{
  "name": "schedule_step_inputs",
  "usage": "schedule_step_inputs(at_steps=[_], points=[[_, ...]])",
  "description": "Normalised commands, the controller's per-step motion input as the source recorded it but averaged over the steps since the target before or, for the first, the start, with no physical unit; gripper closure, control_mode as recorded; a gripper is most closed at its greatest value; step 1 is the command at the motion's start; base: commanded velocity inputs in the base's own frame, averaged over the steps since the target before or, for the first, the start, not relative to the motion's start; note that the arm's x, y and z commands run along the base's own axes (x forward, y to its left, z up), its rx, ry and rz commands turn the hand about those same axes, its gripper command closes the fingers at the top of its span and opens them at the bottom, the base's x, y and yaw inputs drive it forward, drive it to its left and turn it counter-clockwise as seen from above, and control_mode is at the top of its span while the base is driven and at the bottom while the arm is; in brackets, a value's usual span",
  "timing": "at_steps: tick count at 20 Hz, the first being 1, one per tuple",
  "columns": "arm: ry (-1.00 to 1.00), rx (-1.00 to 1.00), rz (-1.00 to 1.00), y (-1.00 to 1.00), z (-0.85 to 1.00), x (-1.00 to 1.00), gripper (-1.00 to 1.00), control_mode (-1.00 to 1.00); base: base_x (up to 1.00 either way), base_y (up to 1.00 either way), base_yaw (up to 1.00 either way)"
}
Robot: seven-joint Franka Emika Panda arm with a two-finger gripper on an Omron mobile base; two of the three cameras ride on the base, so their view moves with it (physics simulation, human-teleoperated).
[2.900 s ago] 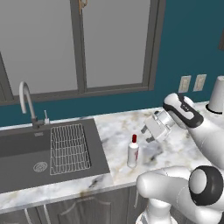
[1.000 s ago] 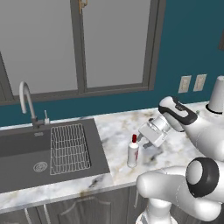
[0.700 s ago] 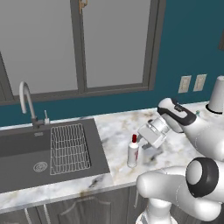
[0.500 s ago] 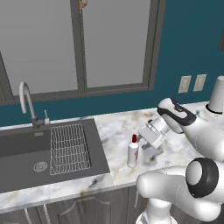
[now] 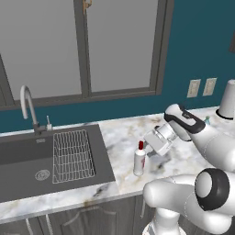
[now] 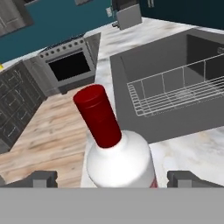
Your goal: Place the drinks on the dining counter in a tight cluster.
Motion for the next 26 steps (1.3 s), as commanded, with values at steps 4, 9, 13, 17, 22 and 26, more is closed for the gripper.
schedule_step_inputs(at_steps=[4, 9, 13, 17, 22, 26], points=[[-0.04, 0.0, -0.01, 0.06, -0.11, 0.0, -1.0, -1.0, 0.0, 0.0, 0.0], [-0.03, 0.0, -0.02, 0.1, -0.07, 0.01, -1.0, -1.0, 0.0, 0.0, 0.0], [-0.02, 0.0, -0.02, 0.12, -0.01, 0.05, -1.0, -1.0, 0.0, 0.0, 0.0], [0.0, 0.0, -0.02, 0.1, 0.0, 0.02, -1.0, -1.0, 0.0, 0.0, 0.0], [0.0, 0.0, 0.0, 0.0, 0.0, 0.0, -1.0, -1.0, 0.0, 0.0, 0.0], [0.0, 0.0, 0.0, 0.0, 0.0, 0.0, 1.0, -1.0, 0.0, 0.0, 0.0]])
